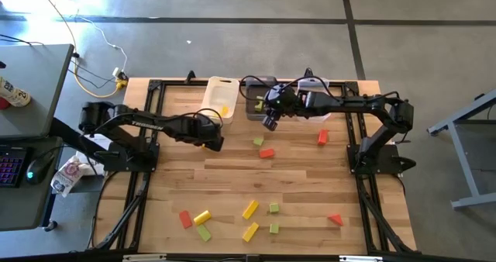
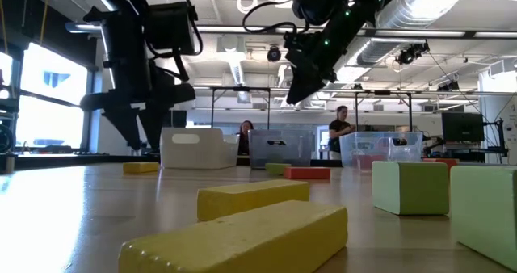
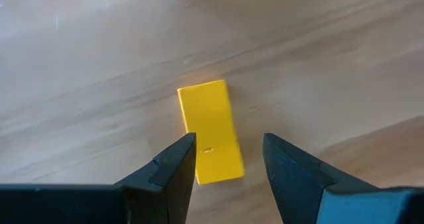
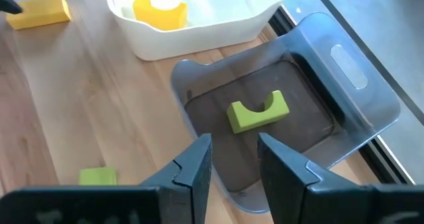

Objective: Sort & place blocks by color
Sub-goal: Put the yellow block into the white bin

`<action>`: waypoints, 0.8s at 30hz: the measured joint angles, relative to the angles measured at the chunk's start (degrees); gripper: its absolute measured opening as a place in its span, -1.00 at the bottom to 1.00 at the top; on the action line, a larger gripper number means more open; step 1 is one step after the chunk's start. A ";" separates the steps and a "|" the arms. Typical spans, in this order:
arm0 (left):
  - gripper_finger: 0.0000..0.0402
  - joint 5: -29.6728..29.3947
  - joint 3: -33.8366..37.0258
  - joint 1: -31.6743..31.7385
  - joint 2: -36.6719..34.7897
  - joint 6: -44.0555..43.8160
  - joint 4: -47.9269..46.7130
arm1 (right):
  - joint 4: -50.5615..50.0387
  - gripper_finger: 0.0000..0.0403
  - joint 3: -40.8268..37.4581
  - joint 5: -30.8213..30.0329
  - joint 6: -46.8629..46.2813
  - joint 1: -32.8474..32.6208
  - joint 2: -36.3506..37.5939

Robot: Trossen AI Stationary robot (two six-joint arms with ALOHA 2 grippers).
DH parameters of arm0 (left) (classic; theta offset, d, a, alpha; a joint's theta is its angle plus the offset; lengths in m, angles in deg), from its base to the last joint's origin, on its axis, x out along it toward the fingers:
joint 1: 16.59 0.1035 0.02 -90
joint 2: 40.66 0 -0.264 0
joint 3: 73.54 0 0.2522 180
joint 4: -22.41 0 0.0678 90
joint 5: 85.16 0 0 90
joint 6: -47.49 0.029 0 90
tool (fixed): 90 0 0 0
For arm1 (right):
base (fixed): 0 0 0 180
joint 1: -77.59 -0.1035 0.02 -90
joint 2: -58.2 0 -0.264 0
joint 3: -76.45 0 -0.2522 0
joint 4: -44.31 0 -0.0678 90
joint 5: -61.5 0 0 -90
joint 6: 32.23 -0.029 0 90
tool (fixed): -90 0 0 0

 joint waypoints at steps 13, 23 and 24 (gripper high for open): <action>-0.20 0.67 0.00 0.02 4.89 -1.31 0.46 | -0.22 -0.45 -0.02 -0.06 0.00 -1.00 -0.01; -0.20 0.89 -0.26 -0.02 8.84 -0.02 0.62 | -0.35 -0.45 -0.02 0.01 -0.44 -1.00 -0.02; -0.20 0.87 -0.26 -0.02 9.26 0.51 0.79 | -0.35 -0.45 -0.02 0.01 -0.44 -1.00 -0.02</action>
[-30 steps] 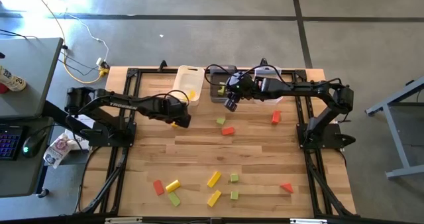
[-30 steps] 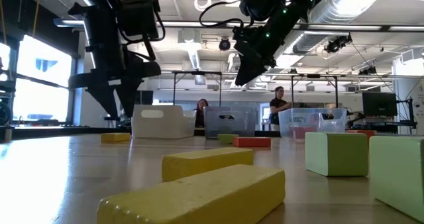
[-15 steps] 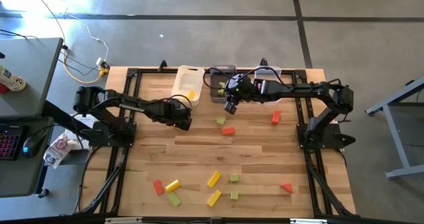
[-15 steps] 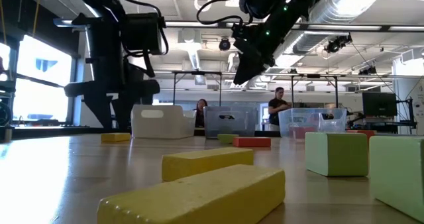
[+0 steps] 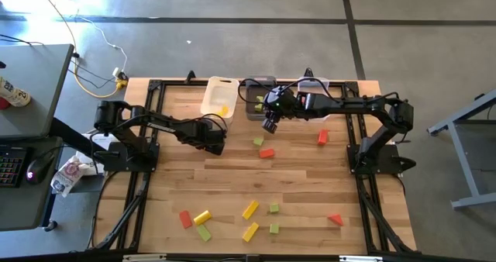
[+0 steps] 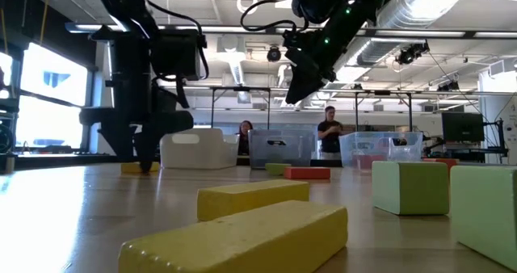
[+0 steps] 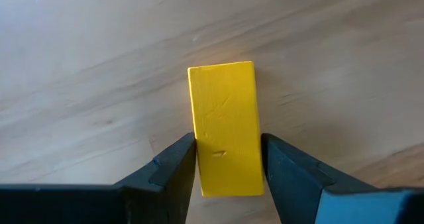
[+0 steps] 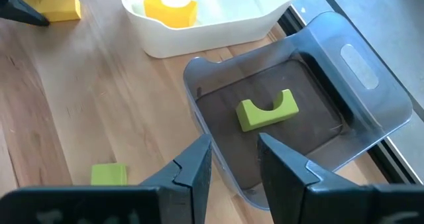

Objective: Sort & place blocks by color
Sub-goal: Put the yellow block into the white bin

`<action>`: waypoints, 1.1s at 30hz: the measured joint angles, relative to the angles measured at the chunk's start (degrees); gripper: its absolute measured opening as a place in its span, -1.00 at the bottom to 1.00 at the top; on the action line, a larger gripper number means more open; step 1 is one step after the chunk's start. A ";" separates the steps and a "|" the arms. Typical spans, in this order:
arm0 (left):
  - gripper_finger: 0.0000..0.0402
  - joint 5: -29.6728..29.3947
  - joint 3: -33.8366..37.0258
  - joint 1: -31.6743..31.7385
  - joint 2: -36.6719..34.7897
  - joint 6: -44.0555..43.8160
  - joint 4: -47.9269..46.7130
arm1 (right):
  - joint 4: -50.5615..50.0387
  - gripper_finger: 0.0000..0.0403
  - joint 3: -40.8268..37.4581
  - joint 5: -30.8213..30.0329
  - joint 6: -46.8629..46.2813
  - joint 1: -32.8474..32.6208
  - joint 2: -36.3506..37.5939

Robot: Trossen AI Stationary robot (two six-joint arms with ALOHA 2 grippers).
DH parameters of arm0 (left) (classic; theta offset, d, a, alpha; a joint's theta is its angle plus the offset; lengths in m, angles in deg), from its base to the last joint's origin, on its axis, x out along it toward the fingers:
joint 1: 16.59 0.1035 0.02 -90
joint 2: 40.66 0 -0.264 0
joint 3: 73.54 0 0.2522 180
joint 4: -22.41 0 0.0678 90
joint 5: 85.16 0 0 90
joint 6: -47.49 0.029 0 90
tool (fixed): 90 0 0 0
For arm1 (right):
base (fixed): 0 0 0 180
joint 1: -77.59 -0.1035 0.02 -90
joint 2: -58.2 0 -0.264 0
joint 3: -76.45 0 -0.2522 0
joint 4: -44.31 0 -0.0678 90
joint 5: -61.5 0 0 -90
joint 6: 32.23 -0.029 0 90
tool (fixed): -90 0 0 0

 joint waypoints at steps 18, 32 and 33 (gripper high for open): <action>-0.51 -2.23 0.39 0.02 -3.06 12.39 0.27 | -2.31 -0.45 -0.02 -0.12 -0.13 -4.23 1.56; -0.50 -5.07 0.33 0.23 -15.49 21.44 2.14 | -6.72 -0.45 -0.02 -0.12 -3.21 -10.87 1.60; -0.50 -5.27 0.33 0.36 -16.66 22.36 2.79 | -6.99 -0.45 -0.02 -0.10 -3.70 -11.24 1.60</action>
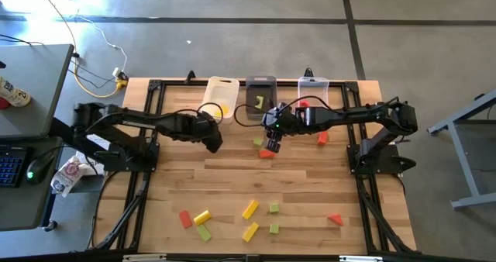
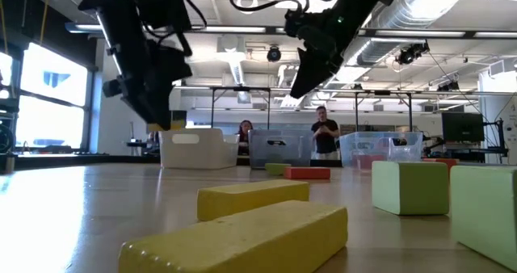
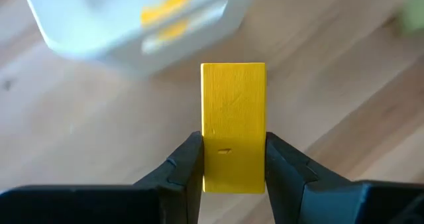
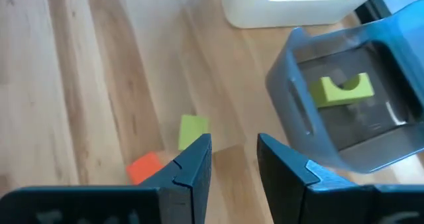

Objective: Sort & place blocks by color
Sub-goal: Put the yellow block into the white bin

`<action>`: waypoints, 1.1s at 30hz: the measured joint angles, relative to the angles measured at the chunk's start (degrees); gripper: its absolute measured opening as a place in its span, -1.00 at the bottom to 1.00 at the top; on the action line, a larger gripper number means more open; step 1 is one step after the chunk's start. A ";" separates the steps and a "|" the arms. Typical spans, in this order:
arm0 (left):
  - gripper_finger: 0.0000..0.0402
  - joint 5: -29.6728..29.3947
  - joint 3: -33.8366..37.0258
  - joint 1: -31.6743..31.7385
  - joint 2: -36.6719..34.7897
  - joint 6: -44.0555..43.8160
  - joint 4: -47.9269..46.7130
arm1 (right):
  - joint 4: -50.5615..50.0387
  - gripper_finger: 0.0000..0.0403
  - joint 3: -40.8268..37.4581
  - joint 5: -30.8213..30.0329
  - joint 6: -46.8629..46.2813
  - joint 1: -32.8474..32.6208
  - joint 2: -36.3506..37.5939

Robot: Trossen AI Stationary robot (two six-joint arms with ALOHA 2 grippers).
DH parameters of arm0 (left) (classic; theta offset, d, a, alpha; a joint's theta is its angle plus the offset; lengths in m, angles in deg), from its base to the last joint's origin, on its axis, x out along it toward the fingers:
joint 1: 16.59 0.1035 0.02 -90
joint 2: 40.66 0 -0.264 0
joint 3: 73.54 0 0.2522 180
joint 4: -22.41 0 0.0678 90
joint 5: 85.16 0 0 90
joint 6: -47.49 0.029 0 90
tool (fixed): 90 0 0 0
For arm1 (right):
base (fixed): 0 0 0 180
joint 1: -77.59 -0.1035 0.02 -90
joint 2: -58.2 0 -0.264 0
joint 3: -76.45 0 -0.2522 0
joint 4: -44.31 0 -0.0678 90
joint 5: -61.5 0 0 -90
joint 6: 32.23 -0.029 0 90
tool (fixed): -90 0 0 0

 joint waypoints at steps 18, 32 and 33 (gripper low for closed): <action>-0.49 0.13 -0.09 11.84 -7.84 19.52 15.54 | -9.42 -0.45 -0.02 0.15 -4.36 -6.97 0.00; -0.48 9.33 -0.13 24.89 -1.42 25.81 19.37 | -12.77 -0.45 -0.02 0.18 -9.48 -10.33 0.00; -0.48 10.36 -0.13 25.57 -0.73 26.17 20.03 | -13.62 -0.45 -0.02 0.18 -10.51 -10.55 0.00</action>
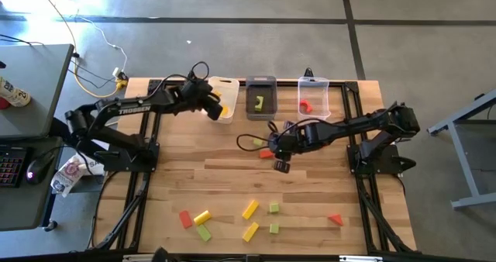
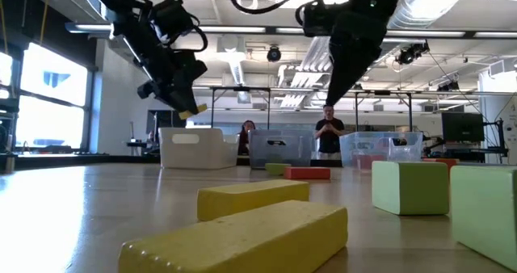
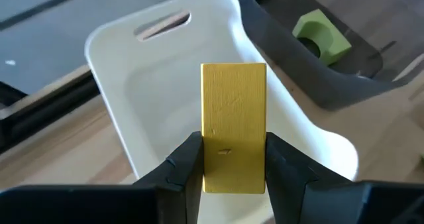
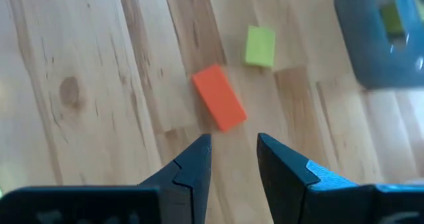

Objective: Sort & place blocks by color
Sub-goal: Put the yellow block into the white bin

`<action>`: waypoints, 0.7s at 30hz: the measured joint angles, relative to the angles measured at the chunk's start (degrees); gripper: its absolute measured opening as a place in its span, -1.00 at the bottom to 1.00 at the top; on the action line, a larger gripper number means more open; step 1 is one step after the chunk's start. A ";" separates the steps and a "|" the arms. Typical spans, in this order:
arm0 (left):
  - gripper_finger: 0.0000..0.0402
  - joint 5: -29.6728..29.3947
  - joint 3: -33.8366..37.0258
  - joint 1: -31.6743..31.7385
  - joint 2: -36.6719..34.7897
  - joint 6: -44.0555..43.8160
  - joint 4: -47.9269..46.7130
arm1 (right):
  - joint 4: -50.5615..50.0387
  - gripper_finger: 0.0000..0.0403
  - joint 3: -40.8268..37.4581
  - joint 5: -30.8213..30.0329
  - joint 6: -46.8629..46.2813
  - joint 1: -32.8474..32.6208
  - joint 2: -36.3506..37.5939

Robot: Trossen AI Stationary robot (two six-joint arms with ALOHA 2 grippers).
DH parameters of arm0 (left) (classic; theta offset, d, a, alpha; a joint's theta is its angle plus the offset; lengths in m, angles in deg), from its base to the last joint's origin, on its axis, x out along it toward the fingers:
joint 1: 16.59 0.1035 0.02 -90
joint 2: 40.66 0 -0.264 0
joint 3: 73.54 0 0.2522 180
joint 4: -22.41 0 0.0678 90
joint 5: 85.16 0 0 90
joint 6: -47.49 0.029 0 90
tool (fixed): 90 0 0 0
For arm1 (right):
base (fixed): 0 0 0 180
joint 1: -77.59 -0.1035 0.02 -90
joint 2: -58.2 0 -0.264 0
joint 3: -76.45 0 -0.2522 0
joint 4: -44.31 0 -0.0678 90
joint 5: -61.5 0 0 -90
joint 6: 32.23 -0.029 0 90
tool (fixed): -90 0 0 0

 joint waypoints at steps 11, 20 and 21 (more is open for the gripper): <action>-0.47 5.74 0.00 3.40 6.09 1.19 3.12 | -10.13 -0.45 -0.02 0.04 -9.16 -4.73 0.00; -0.44 6.04 0.00 3.53 8.47 1.17 3.01 | -15.72 -0.45 -0.02 3.56 -15.78 -10.14 0.00; -0.44 6.04 0.00 3.53 8.50 1.17 3.01 | -16.29 -0.45 -0.02 4.11 -16.59 -10.85 0.00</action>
